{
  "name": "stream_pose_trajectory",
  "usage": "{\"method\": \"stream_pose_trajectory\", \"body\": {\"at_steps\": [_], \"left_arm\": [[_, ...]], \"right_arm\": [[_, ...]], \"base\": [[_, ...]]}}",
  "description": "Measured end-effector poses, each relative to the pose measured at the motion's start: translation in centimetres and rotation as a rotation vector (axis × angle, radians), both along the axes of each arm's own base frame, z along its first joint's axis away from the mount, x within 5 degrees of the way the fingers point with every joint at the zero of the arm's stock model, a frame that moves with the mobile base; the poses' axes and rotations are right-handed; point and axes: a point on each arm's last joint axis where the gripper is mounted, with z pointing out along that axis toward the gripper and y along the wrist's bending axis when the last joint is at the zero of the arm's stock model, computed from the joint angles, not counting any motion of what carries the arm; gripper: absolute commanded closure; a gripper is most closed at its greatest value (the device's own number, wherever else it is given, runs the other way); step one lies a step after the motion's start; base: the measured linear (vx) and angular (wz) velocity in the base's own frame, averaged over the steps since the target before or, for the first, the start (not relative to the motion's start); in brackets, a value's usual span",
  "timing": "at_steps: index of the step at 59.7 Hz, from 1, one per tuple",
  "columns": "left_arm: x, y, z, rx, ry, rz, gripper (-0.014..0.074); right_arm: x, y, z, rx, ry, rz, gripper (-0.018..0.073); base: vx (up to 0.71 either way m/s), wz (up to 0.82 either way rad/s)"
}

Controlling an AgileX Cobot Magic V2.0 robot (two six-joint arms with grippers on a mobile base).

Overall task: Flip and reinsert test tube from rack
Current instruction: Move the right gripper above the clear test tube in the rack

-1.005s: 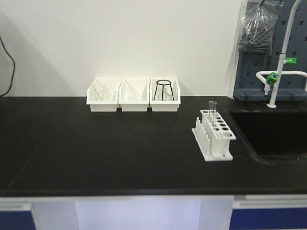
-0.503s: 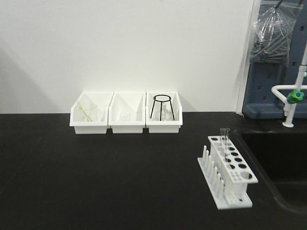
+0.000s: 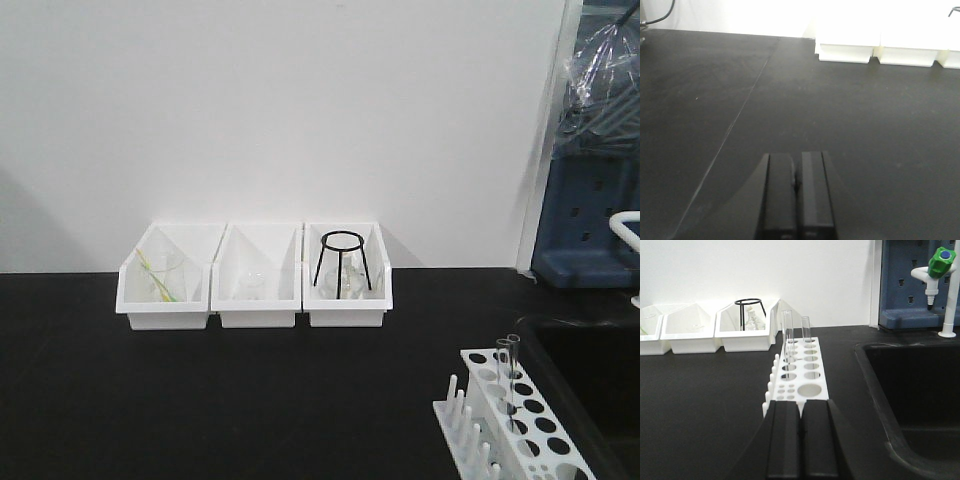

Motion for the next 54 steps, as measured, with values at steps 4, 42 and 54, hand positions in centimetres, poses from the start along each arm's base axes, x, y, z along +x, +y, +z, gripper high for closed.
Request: {"method": "stream_pose_trajectory", "body": {"at_steps": [4,42,54], "left_arm": [[0.0,0.0,0.0,0.000,0.000,0.000,0.0603],[0.0,0.0,0.0,0.000,0.000,0.000,0.0603],[0.0,0.0,0.0,0.000,0.000,0.000,0.0603]], "right_arm": [[0.0,0.0,0.0,0.000,0.000,0.000,0.0568],[0.0,0.0,0.2,0.004,-0.024,0.002,0.0568],[-0.5,0.0,4.9,0.116,-0.343,0.015,0.0568]], "base": [[0.19,0.00],[0.04,0.00],[0.00,0.00]]}}
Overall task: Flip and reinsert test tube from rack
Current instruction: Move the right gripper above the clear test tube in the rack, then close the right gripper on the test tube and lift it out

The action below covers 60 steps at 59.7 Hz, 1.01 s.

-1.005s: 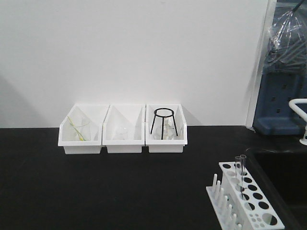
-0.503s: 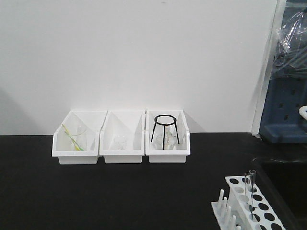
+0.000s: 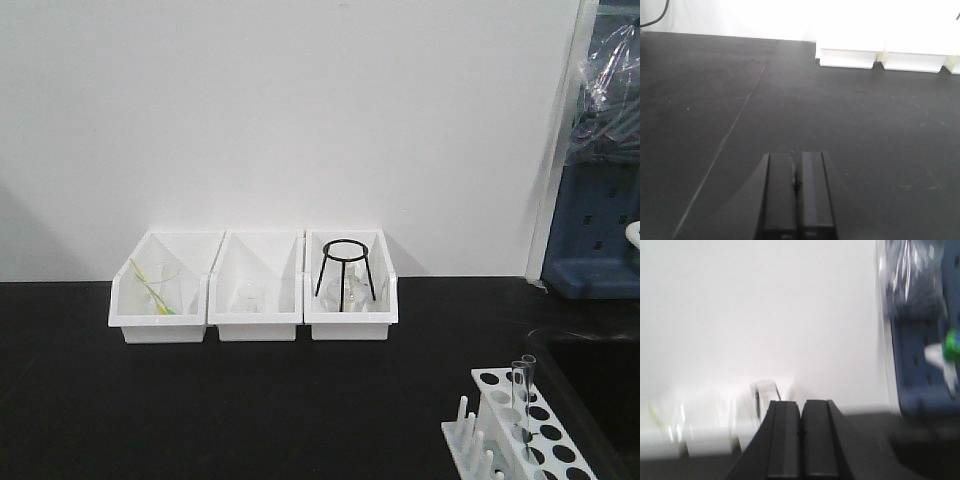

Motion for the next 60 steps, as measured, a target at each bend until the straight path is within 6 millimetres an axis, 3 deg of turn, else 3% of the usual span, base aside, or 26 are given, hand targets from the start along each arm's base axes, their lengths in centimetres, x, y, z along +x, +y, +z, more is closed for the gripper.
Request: {"method": "stream_pose_trajectory", "body": {"at_steps": [7,13,19,25,36,43,53,60], "left_arm": [[0.0,0.0,0.0,0.000,0.000,0.000,0.0603],[0.0,0.0,0.0,0.000,0.000,0.000,0.0603],[0.0,0.0,0.0,0.000,0.000,0.000,0.0603],[0.0,0.0,0.0,0.000,0.000,0.000,0.0603],[0.0,0.0,0.0,0.000,0.000,0.000,0.0603],[0.0,0.0,0.0,0.000,0.000,0.000,0.0603],[0.0,0.0,0.0,0.000,0.000,0.000,0.0603],[0.0,0.0,0.0,0.000,0.000,0.000,0.0603]], "right_arm": [[0.6,-0.2,5.1,0.002,-0.108,-0.034,0.0568],[3.2,-0.3,8.4,-0.051,-0.123,-0.095,0.0568],[6.9,-0.1,9.8,-0.109,-0.070,-0.132,0.0566],[10.3,0.2,9.5,-0.141,0.024,-0.136,0.0558],[14.2,0.8,7.0,-0.219,0.175,-0.112,0.0467],[15.5,1.2,5.6,-0.290,0.236,-0.085,0.0338],[17.3,1.5,3.4,-0.291,0.324,-0.059,0.0062],[18.5,1.6,1.9,-0.275,0.372,-0.054,-0.0053]], "base": [[0.00,0.02],[0.00,-0.01],[0.00,-0.01],[0.00,0.00],[0.00,0.00],[0.00,0.00],[0.00,0.00],[0.00,0.00]]}}
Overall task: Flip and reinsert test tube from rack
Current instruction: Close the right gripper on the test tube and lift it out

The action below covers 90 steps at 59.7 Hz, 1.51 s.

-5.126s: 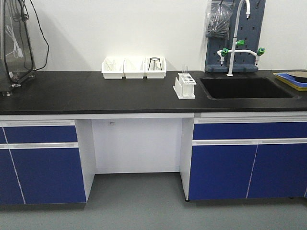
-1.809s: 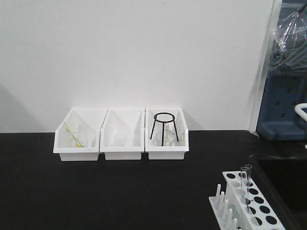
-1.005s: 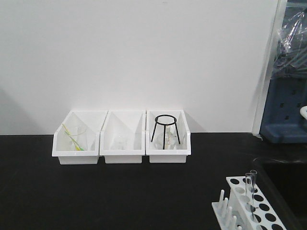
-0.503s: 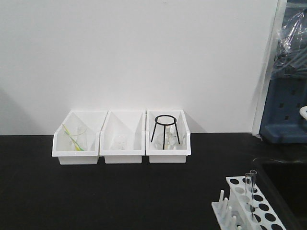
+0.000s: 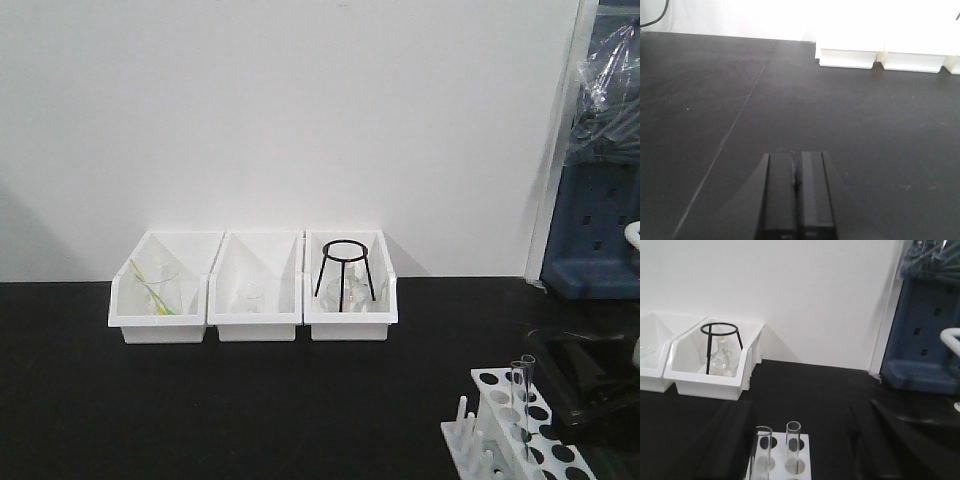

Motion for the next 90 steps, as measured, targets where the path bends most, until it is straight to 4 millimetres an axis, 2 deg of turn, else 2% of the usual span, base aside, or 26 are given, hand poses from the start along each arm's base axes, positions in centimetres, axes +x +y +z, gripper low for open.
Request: {"method": "stream_pose_trajectory", "body": {"at_steps": [4,10,20,31,42,56,63,67,71,84,90], "left_arm": [[0.0,0.0,0.0,0.000,0.000,0.000,0.0603],[0.0,0.0,0.0,0.000,0.000,0.000,0.0603],[0.0,0.0,0.0,0.000,0.000,0.000,0.0603],[0.0,0.0,0.0,0.000,0.000,0.000,0.0603],[0.0,0.0,0.0,0.000,0.000,0.000,0.0603],[0.0,0.0,0.0,0.000,0.000,0.000,0.0603],[0.0,0.0,0.0,0.000,0.000,0.000,0.0603],[0.0,0.0,0.0,0.000,0.000,0.000,0.0603],[0.0,0.0,0.0,0.000,0.000,0.000,0.0603],[0.0,0.0,0.0,0.000,0.000,0.000,0.0603],[0.0,0.0,0.0,0.000,0.000,0.000,0.0603]], "right_arm": [[0.6,0.0,-0.8,0.011,0.018,-0.003,-0.0080],[1.5,0.2,-2.0,0.057,0.031,-0.005,-0.0076],[3.4,1.1,-4.6,0.040,0.018,0.073,-0.0021],[4.6,1.9,-7.3,0.039,0.010,0.145,0.0049],[5.6,1.7,-8.1,0.066,-0.007,0.112,0.0087],[7.8,2.0,-8.8,0.060,0.033,0.114,0.0092],[8.3,2.0,-9.4,0.065,0.053,0.111,0.0105],[8.4,2.0,-9.5,0.069,0.061,0.110,0.0146],[8.4,2.0,-9.6,0.070,0.066,0.110,0.0224],[8.4,2.0,-9.6,0.074,0.067,0.109,0.0574],[8.4,2.0,-9.6,0.081,0.069,0.107,0.0573]], "base": [[0.00,0.00],[0.00,0.00],[0.00,0.00],[0.00,0.00],[0.00,0.00],[0.00,0.00],[0.00,0.00],[0.00,0.00],[0.00,0.00],[0.00,0.00],[0.00,0.00]]}}
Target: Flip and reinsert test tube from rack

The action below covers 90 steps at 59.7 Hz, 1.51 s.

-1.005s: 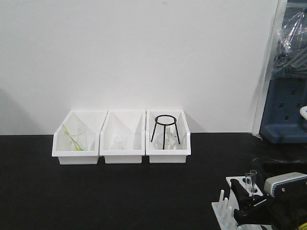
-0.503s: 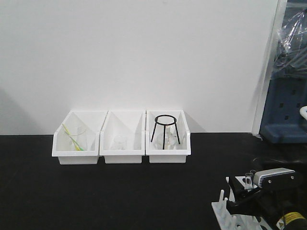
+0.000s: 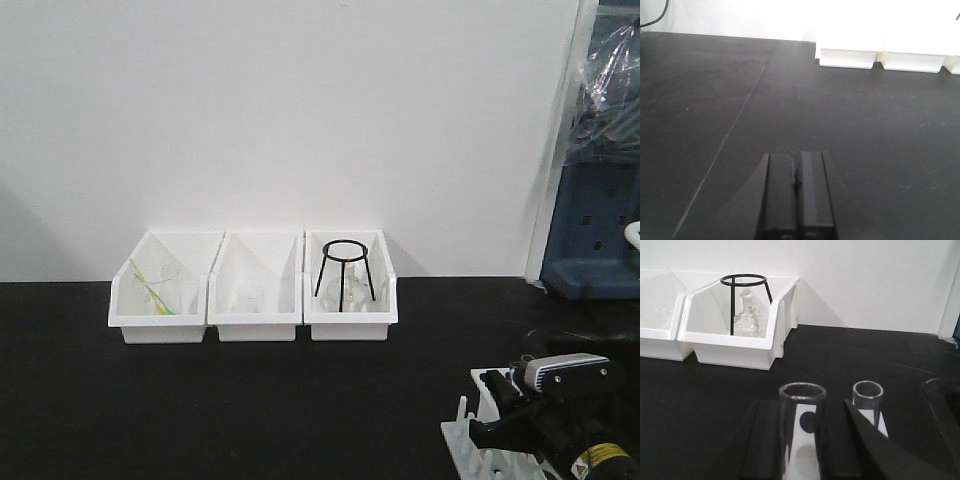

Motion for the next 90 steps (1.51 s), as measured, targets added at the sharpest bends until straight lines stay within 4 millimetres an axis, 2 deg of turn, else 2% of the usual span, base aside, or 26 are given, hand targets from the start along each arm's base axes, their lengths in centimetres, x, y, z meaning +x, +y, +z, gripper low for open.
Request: {"method": "stream_pose_trajectory", "body": {"at_steps": [9,17,26,39,48,53,56,60,65,68,71,75,79,84,87,90], "left_arm": [[0.0,0.0,0.0,0.000,0.000,0.000,0.0603],[0.0,0.0,0.0,0.000,0.000,0.000,0.0603],[0.0,0.0,0.0,0.000,0.000,0.000,0.0603],[0.0,0.0,0.0,0.000,0.000,0.000,0.0603],[0.0,0.0,0.0,0.000,0.000,0.000,0.0603],[0.0,0.0,0.0,0.000,0.000,0.000,0.0603],[0.0,0.0,0.0,0.000,0.000,0.000,0.0603],[0.0,0.0,0.0,0.000,0.000,0.000,0.0603],[0.0,0.0,0.0,0.000,0.000,0.000,0.0603],[0.0,0.0,0.0,0.000,0.000,0.000,0.0603],[0.0,0.0,0.0,0.000,0.000,0.000,0.0603],[0.0,0.0,0.0,0.000,0.000,0.000,0.0603],[0.0,0.0,0.0,0.000,0.000,0.000,0.0603],[0.0,0.0,0.0,0.000,0.000,0.000,0.0603],[0.0,0.0,0.0,0.000,0.000,0.000,0.0603],[0.0,0.0,0.0,0.000,0.000,0.000,0.0603]], "right_arm": [[0.0,0.0,0.1,0.006,-0.001,-0.001,0.0574],[-0.3,0.0,1.7,0.010,-0.043,-0.002,0.0573],[-1.1,-0.1,5.4,0.022,-0.160,-0.001,0.0573],[-3.2,-0.4,12.2,0.034,-0.330,-0.006,0.0573],[-3.7,-0.5,16.4,0.016,-0.367,-0.017,0.0573],[-3.8,-0.6,17.8,-0.019,-0.358,-0.023,0.0573],[-3.8,-0.6,18.1,-0.061,-0.346,-0.022,0.0571],[-3.8,-0.4,18.3,-0.231,-0.344,0.008,0.0571],[-3.8,0.0,17.9,-0.638,-0.355,0.090,0.0570],[-3.9,0.3,17.3,-0.974,-0.360,0.170,0.0569],[-3.9,0.3,16.7,-1.230,-0.361,0.237,0.0568],[-3.9,0.2,16.3,-1.412,-0.356,0.278,0.0568],[-3.9,0.2,16.4,-1.475,-0.369,0.281,0.0568],[-3.9,0.1,16.6,-1.413,-0.373,0.242,0.0568],[-3.8,0.0,17.0,-1.292,-0.370,0.193,0.0567],[-3.9,-0.5,17.6,-1.022,-0.350,0.086,0.0567]], "base": [[0.00,0.00],[0.00,0.00],[0.00,0.00],[0.00,0.00],[0.00,0.00],[0.00,0.00],[0.00,0.00],[0.00,0.00],[0.00,0.00],[0.00,0.00],[0.00,0.00],[0.00,0.00],[0.00,0.00],[0.00,0.00],[0.00,0.00],[0.00,0.00]]}}
